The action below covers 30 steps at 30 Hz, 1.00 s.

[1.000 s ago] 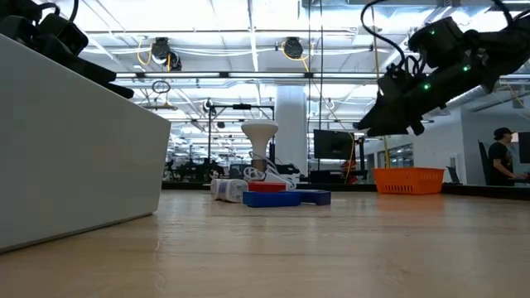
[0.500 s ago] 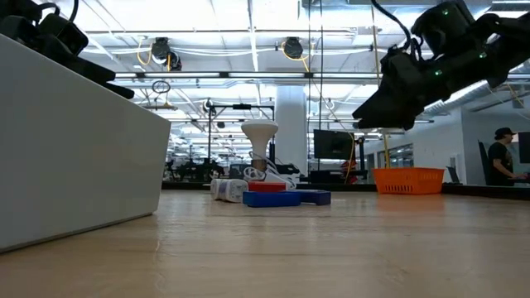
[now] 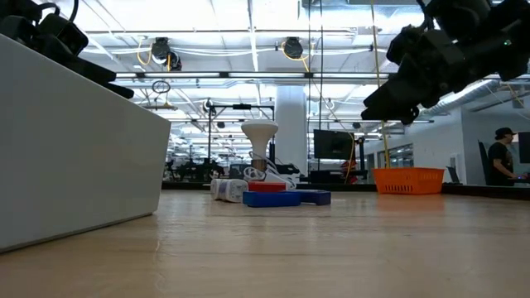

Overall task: Pick & Place Office items
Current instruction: Put the top blue digital clock into the orange bin

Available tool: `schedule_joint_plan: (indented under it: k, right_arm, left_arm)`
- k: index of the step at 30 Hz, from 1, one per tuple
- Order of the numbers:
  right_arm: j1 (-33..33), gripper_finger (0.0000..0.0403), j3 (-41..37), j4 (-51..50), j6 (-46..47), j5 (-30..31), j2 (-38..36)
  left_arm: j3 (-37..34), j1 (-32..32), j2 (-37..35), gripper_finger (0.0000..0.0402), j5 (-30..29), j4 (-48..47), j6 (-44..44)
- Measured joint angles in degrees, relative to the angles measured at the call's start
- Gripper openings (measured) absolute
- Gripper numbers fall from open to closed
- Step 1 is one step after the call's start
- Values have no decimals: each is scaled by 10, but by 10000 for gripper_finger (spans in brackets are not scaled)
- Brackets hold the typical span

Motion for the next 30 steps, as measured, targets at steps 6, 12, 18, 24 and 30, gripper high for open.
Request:
schedule_joint_plan:
  k: [6, 12, 18, 24, 30]
  right_arm:
    - [41, 210, 0, 0, 0, 0, 0]
    - [77, 210, 0, 0, 0, 0, 0]
    - [106, 210, 0, 0, 0, 0, 0]
    - [129, 210, 0, 0, -1, 0, 0]
    - [147, 210, 0, 0, -3, 0, 0]
  left_arm:
    - [0, 0, 0, 254, 0, 0, 0]
    - [0, 0, 0, 268, 0, 0, 0]
    - [0, 0, 0, 267, 0, 0, 0]
    - [0, 0, 0, 253, 0, 0, 0]
    - [0, 0, 0, 246, 0, 0, 0]
